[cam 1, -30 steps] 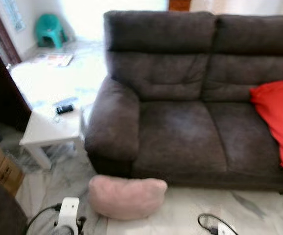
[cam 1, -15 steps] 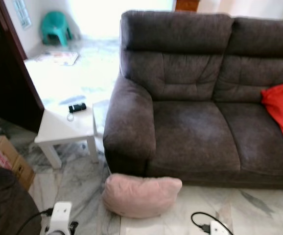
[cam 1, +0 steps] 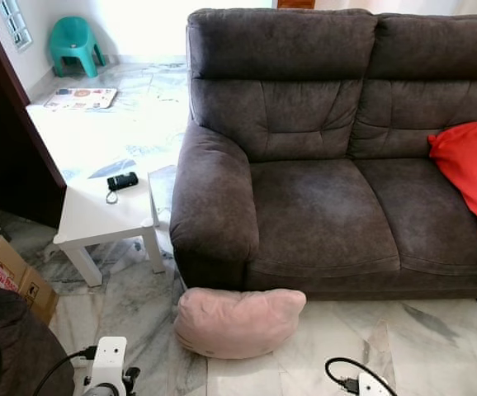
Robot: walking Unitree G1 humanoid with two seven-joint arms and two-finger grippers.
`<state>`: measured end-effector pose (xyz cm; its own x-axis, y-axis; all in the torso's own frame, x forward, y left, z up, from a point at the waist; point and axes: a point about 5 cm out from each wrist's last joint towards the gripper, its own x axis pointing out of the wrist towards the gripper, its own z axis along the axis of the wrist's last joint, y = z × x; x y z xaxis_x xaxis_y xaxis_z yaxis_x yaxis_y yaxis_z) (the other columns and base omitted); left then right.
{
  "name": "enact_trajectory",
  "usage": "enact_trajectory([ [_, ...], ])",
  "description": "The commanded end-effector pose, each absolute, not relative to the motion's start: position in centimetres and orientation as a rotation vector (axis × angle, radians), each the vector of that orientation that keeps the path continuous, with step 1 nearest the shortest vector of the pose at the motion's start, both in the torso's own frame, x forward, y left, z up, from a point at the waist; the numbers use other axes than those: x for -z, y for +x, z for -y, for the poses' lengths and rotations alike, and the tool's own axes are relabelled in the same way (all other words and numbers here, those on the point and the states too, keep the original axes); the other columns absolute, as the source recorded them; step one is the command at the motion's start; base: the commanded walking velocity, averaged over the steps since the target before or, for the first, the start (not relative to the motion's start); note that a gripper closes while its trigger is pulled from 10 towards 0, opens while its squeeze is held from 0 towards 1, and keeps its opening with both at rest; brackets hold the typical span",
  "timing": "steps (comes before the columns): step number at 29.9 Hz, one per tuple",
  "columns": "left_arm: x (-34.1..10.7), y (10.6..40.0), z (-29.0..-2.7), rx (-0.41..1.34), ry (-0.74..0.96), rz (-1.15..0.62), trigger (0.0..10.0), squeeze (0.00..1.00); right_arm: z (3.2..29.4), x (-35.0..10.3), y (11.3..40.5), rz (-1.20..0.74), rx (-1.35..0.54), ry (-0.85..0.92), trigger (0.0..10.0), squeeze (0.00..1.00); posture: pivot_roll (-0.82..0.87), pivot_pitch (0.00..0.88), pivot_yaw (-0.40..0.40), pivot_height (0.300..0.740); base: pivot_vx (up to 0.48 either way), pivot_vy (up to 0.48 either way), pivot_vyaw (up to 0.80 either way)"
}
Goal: Move the pillow to the sofa from floor
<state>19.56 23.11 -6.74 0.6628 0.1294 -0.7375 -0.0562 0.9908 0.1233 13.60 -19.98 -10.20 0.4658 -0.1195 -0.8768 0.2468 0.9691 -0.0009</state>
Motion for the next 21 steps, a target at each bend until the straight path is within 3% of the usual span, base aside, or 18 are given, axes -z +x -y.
enact_trajectory([
  [1, 6.99, 18.98, -23.44, -0.120, 0.086, -0.862, 10.0, 0.00, 20.06, 10.11, 13.77, -1.046, 0.242, 0.151, 10.0, 0.00, 0.01, 0.000, -0.013, 0.740, 0.000, 0.000, 0.00],
  [10, 7.18, 18.60, -23.49, -0.122, 0.087, -0.875, 10.0, 0.00, 20.01, 10.06, 13.87, -1.039, 0.210, 0.132, 10.0, 0.00, 0.00, 0.000, -0.010, 0.740, 0.000, 0.000, 0.00],
  [14, 7.24, 18.52, -23.45, -0.114, 0.096, -0.881, 10.0, 0.00, 20.00, 10.02, 13.93, -1.031, 0.202, 0.129, 10.0, 0.00, -0.01, 0.000, -0.011, 0.740, 0.000, 0.000, 0.80],
  [21, 7.16, 18.76, -23.29, -0.105, 0.098, -0.877, 10.0, 0.00, 19.94, 10.07, 13.82, -1.033, 0.216, 0.158, 10.0, 0.00, 0.00, 0.000, -0.013, 0.740, 0.262, 0.000, 0.00],
])
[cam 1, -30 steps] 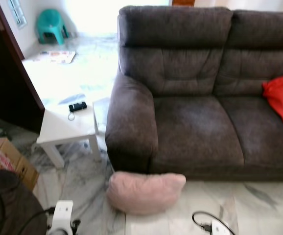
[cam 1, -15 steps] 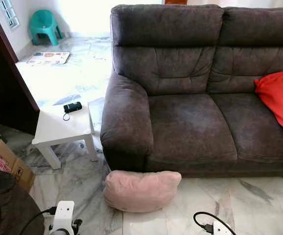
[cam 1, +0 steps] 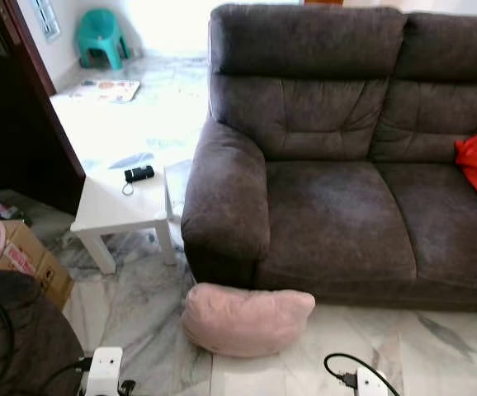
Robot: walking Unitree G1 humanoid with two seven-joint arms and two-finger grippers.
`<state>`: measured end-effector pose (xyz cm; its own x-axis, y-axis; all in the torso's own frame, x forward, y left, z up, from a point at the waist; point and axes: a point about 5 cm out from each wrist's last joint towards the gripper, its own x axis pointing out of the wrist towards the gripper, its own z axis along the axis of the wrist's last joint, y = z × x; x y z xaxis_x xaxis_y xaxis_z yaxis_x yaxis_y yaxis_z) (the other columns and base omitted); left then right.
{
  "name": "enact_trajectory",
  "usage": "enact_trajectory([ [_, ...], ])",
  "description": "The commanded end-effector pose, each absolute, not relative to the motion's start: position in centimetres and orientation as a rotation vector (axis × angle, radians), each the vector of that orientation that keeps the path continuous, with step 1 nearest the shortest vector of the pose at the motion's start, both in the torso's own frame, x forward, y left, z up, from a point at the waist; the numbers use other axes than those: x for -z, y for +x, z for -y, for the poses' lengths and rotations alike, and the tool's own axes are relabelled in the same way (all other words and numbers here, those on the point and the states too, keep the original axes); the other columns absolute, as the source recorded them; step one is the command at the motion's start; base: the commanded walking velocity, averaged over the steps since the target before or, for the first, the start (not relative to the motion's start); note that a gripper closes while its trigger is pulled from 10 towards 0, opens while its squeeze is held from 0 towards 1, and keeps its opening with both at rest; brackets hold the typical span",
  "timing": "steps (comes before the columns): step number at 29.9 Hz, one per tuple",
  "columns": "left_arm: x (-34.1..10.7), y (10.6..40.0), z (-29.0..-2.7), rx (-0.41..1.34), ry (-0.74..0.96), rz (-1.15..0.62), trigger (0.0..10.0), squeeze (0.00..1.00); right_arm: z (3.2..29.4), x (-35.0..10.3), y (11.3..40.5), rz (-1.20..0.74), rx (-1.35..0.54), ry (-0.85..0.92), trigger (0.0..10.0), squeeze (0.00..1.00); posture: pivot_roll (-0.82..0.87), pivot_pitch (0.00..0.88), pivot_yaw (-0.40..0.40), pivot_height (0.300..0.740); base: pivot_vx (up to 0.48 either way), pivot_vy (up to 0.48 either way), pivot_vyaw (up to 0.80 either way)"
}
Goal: Move the pillow to the sofa from floor
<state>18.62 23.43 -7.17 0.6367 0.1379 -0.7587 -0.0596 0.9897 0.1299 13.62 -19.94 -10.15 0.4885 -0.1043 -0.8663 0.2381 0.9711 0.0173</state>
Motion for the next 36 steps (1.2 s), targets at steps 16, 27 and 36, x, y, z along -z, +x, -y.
enact_trajectory([
  [16, 7.00, 19.13, -23.21, -0.099, 0.101, -0.869, 10.0, 0.00, 19.94, 9.98, 14.04, -1.022, 0.204, 0.163, 10.0, 0.00, 0.00, 0.000, -0.012, 0.740, 0.301, 0.000, 0.00],
  [27, 7.09, 18.92, -23.28, -0.098, 0.105, -0.877, 10.0, 0.00, 20.04, 9.95, 14.08, -1.018, 0.212, 0.168, 10.0, 0.00, 0.00, 0.000, -0.015, 0.740, 0.249, 0.000, 0.11],
  [36, 7.30, 18.37, -23.51, -0.106, 0.105, -0.888, 10.0, 0.00, 20.04, 9.97, 14.03, -1.016, 0.221, 0.182, 10.0, 0.00, 0.00, 0.000, -0.015, 0.740, 0.000, 0.000, 0.00],
])
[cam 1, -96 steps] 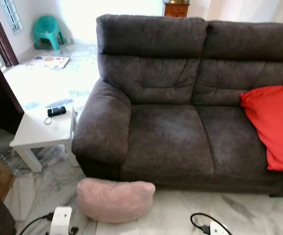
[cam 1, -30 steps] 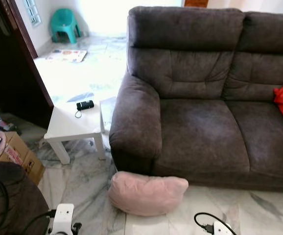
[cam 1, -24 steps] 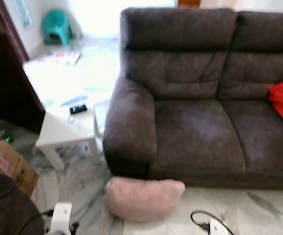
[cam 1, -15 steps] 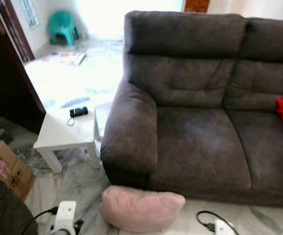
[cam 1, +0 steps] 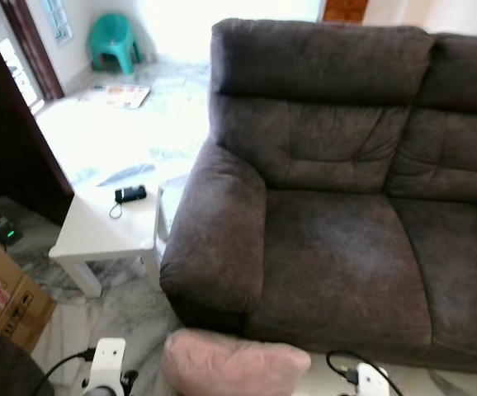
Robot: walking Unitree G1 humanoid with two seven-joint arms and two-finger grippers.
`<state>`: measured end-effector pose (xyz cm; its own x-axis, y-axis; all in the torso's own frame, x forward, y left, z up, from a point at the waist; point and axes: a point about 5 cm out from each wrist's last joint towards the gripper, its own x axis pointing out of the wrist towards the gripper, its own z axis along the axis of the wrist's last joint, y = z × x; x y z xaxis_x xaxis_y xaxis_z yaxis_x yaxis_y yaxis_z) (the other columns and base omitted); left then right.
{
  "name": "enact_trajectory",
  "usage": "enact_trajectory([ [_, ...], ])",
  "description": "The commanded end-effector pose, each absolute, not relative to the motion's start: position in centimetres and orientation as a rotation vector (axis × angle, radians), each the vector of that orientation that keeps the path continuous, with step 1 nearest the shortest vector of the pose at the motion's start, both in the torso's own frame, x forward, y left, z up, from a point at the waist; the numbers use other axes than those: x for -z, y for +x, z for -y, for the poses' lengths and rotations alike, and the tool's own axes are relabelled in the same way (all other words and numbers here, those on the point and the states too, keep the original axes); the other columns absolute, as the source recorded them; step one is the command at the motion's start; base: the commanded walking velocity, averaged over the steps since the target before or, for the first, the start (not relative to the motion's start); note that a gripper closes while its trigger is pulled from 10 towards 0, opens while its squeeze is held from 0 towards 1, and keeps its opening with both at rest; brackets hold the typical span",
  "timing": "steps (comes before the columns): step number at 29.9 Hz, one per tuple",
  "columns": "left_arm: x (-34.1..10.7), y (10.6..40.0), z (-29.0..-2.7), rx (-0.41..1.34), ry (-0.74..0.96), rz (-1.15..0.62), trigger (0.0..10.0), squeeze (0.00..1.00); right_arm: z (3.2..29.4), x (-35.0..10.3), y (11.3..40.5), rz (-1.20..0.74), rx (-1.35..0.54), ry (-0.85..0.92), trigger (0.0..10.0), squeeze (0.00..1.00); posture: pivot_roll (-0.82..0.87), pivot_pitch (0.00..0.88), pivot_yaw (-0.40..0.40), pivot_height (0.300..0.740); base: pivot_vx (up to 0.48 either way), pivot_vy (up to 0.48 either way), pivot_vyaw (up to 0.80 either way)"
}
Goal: Move the pillow to the sofa from floor
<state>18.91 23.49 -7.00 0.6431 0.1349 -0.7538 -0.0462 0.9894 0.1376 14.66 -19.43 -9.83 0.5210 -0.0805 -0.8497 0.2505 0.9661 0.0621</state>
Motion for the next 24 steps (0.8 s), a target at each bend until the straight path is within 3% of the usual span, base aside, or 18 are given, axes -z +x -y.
enact_trajectory([
  [1, 7.32, 18.33, -23.51, -0.105, 0.106, -0.889, 10.0, 0.00, 20.04, 9.97, 14.02, -1.016, 0.221, 0.182, 10.0, 0.00, 0.00, 0.000, -0.015, 0.740, 0.000, 0.000, 0.00],
  [16, 7.44, 18.07, -23.59, -0.111, 0.096, -0.900, 10.0, 0.00, 20.06, 10.05, 13.86, -1.036, 0.214, 0.145, 10.0, 0.00, 0.00, 0.000, -0.011, 0.740, 0.000, 0.000, 0.00],
  [20, 7.44, 18.06, -23.63, -0.106, 0.101, -0.904, 10.0, 0.00, 20.00, 10.07, 13.84, -1.033, 0.228, 0.163, 10.0, 0.00, -0.01, 0.000, -0.007, 0.740, 0.000, 0.307, -0.77],
  [24, 7.48, 18.01, -23.62, -0.101, 0.104, -0.909, 10.0, 0.00, 19.99, 10.01, 13.95, -1.022, 0.221, 0.152, 10.0, 0.00, -0.01, 0.000, -0.005, 0.740, 0.000, 0.396, 0.00],
])
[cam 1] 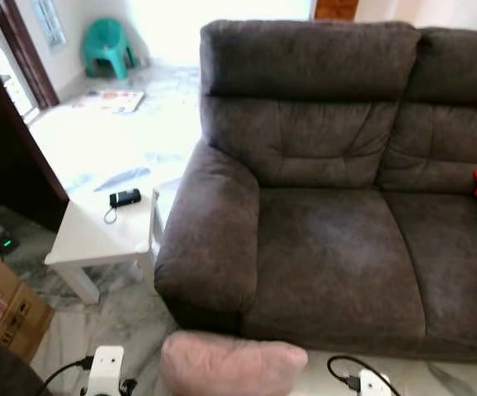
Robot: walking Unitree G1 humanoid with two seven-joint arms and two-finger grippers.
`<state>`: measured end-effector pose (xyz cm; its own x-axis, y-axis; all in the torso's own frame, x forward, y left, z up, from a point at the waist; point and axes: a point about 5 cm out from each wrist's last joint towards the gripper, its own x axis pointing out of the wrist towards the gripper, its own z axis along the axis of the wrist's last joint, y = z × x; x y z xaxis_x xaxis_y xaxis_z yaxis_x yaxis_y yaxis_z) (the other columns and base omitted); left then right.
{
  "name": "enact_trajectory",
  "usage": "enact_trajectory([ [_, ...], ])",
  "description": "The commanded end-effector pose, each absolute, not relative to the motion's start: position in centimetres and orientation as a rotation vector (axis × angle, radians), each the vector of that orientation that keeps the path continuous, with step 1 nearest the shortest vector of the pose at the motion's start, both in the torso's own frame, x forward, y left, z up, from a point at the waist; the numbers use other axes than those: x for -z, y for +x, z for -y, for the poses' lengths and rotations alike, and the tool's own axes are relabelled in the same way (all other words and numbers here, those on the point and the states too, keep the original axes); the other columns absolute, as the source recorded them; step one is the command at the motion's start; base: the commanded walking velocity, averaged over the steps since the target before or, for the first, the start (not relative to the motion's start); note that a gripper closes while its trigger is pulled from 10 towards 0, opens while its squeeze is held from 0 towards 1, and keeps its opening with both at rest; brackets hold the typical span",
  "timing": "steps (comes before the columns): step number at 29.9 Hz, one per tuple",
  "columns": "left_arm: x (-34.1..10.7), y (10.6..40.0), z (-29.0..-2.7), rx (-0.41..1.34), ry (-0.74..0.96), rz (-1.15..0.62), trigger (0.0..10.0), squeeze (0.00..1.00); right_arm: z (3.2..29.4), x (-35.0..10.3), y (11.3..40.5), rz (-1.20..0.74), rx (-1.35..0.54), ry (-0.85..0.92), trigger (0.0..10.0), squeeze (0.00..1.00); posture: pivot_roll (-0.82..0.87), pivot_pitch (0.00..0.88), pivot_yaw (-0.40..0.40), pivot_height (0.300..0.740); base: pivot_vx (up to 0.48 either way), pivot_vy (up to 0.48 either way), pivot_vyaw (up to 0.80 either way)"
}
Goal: Move the pillow to the sofa from floor
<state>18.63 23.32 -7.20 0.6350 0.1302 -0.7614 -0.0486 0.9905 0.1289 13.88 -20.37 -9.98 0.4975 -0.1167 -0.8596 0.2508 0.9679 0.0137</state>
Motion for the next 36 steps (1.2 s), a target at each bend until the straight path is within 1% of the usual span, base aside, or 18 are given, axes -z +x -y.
enact_trajectory([
  [1, 7.5, 17.9, -23.7, -0.101, 0.104, -0.912, 10.0, 0.00, 20.0, 10.0, 13.9, -1.020, 0.227, 0.161, 10.0, 0.00, 0.00, 0.000, -0.005, 0.740, 0.000, 0.379, 0.00],
  [11, 7.5, 17.2, -25.0, -0.122, 0.118, -0.937, 10.0, 0.00, 19.9, 10.0, 14.0, -1.020, 0.228, 0.174, 10.0, 0.00, 0.00, 0.000, -0.002, 0.740, 0.000, 0.293, 0.00],
  [29, 7.7, 17.5, -23.7, -0.117, 0.109, -0.929, 10.0, 0.00, 19.8, 10.0, 14.1, -1.016, 0.225, 0.179, 10.0, 0.00, 0.01, 0.000, -0.001, 0.740, 0.000, 0.000, 0.00],
  [36, 7.7, 17.6, -23.7, -0.117, 0.104, -0.926, 10.0, 0.00, 19.8, 10.0, 14.0, -1.016, 0.229, 0.184, 10.0, 0.00, 0.01, 0.000, 0.002, 0.740, 0.275, 0.000, 0.00],
])
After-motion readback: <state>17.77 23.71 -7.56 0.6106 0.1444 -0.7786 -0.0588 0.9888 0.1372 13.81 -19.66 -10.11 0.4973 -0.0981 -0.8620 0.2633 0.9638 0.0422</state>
